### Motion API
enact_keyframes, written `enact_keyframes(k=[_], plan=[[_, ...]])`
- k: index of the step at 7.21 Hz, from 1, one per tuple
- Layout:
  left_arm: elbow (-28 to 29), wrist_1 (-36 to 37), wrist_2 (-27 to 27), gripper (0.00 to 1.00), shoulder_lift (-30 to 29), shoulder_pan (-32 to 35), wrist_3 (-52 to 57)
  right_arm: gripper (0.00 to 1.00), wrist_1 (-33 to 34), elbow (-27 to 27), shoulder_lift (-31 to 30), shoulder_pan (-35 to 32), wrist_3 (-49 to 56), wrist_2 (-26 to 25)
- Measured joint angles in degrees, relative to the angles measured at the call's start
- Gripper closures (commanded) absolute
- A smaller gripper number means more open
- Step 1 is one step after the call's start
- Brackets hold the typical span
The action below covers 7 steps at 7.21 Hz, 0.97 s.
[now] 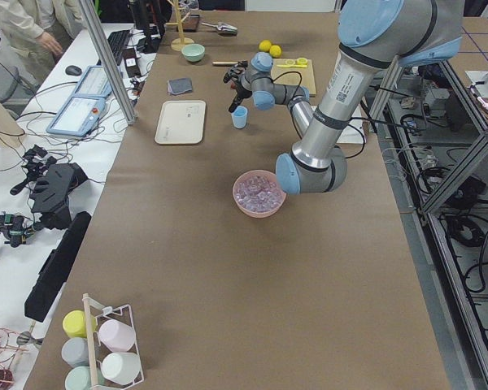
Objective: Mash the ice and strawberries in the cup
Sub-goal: 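Swing the left arm back toward the ice bowl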
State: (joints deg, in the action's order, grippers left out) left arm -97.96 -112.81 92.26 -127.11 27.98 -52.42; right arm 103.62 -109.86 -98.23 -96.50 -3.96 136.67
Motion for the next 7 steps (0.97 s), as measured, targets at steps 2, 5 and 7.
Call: enact_keyframes(k=[2, 5, 7], plan=[[-6.6, 0.4, 7.0, 0.03, 7.1, 5.3, 2.1, 0.0, 0.0, -0.2, 0.2, 0.0, 0.1, 0.0], [-14.7, 4.2, 18.1, 0.03, 17.7, 16.4, 6.5, 0.0, -0.7, -0.3, 1.1, 0.3, 0.5, 0.0], [-16.1, 5.3, 24.5, 0.03, 25.4, 23.9, 11.8, 0.0, -0.8, -0.5, 1.6, 1.0, 0.2, 0.6]])
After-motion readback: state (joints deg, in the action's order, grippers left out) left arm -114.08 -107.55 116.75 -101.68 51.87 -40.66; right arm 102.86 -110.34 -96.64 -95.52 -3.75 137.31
